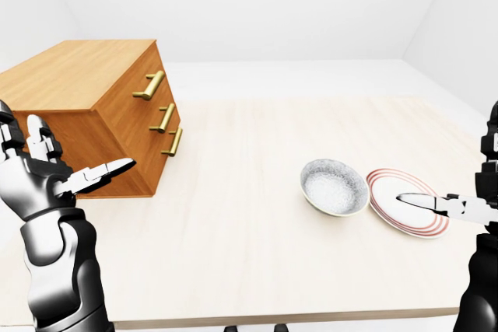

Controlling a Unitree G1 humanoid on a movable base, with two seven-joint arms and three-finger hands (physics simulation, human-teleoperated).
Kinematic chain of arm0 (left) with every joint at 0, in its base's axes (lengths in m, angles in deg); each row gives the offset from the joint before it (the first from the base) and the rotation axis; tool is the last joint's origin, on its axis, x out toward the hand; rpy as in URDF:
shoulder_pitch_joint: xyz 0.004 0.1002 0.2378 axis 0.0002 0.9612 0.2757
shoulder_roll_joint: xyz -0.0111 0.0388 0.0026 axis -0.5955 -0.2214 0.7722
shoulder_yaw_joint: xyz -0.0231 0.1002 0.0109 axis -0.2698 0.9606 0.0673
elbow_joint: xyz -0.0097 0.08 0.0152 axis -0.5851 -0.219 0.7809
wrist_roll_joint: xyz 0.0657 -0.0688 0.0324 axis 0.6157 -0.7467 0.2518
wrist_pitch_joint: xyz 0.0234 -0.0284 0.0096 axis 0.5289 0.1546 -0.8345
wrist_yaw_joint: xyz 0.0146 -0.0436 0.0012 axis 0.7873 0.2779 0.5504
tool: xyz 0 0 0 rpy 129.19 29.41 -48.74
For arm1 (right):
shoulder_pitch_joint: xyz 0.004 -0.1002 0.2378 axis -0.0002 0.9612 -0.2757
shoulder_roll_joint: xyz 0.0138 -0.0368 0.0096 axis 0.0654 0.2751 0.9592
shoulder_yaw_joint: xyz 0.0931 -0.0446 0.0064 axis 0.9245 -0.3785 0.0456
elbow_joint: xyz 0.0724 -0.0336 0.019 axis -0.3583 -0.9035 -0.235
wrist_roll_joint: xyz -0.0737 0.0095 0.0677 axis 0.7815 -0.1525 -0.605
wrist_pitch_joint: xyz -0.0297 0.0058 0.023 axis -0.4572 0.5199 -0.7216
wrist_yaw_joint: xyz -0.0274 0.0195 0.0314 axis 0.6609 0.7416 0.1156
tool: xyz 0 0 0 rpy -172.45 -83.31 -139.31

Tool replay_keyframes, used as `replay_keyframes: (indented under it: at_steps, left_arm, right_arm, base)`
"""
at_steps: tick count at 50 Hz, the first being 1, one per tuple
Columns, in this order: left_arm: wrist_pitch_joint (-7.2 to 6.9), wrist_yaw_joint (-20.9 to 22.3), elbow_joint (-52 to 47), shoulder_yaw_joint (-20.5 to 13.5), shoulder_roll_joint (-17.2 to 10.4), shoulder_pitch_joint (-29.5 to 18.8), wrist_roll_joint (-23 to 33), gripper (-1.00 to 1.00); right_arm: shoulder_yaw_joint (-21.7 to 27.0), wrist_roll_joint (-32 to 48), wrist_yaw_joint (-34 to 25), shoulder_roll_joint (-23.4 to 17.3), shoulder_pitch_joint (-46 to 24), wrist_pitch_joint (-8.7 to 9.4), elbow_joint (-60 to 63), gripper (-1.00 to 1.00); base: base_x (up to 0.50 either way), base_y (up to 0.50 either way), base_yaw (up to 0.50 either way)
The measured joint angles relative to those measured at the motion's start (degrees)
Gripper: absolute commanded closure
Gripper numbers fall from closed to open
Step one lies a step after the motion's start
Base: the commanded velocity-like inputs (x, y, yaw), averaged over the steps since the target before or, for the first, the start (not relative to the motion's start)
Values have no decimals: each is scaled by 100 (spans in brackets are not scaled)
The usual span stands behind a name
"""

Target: Put the bowl on top of the cabinet.

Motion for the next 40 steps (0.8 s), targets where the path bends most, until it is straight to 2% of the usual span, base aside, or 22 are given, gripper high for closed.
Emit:
replay_keyframes:
  at_steps: [40]
  left_arm:
    - [0, -11, -82, -10, 9, 2, 5, -100]
  right_arm:
    - [19, 52, -49, 14, 14, 0, -40, -100]
  base:
    - [0, 39, 0]
